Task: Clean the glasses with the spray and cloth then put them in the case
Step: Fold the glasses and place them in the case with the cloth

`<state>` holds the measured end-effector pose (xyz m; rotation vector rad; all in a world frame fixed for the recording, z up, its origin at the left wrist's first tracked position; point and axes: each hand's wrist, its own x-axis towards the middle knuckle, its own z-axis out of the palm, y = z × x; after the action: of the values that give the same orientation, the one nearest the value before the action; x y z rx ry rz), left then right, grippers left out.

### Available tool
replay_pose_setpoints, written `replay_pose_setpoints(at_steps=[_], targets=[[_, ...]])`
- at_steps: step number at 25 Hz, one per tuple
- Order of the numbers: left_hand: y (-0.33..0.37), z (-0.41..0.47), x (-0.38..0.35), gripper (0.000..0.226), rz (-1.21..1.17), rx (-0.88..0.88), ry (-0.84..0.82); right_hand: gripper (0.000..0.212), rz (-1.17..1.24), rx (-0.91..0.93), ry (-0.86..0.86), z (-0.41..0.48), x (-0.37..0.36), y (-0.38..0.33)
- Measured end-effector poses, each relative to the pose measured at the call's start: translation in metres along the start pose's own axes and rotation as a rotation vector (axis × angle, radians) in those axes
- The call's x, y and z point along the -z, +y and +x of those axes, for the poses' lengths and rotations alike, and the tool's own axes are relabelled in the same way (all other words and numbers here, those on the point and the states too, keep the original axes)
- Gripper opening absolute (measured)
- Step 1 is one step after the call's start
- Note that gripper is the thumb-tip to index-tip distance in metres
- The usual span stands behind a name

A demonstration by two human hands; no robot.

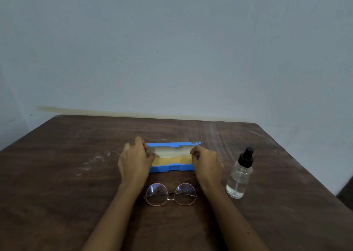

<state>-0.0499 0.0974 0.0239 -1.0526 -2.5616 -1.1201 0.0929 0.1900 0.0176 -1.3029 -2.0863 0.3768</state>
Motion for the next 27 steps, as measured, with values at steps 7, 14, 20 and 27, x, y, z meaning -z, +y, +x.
replay_pose_setpoints(at_steps=[7,14,20,27], targets=[[-0.013,0.007,-0.002,0.037,-0.154,0.021,-0.075,0.016,0.122,-0.025,0.091,-0.005,0.004,-0.002],[-0.032,0.020,-0.004,0.025,-0.402,0.085,-0.269,0.016,0.195,-0.083,0.124,-0.007,0.005,0.002],[-0.034,0.016,-0.008,0.024,-0.442,0.055,-0.244,0.023,0.382,-0.173,-0.002,-0.008,0.005,0.006],[-0.035,0.010,-0.008,0.026,-0.444,0.079,-0.197,0.025,0.458,-0.223,-0.025,-0.008,0.006,0.008]])
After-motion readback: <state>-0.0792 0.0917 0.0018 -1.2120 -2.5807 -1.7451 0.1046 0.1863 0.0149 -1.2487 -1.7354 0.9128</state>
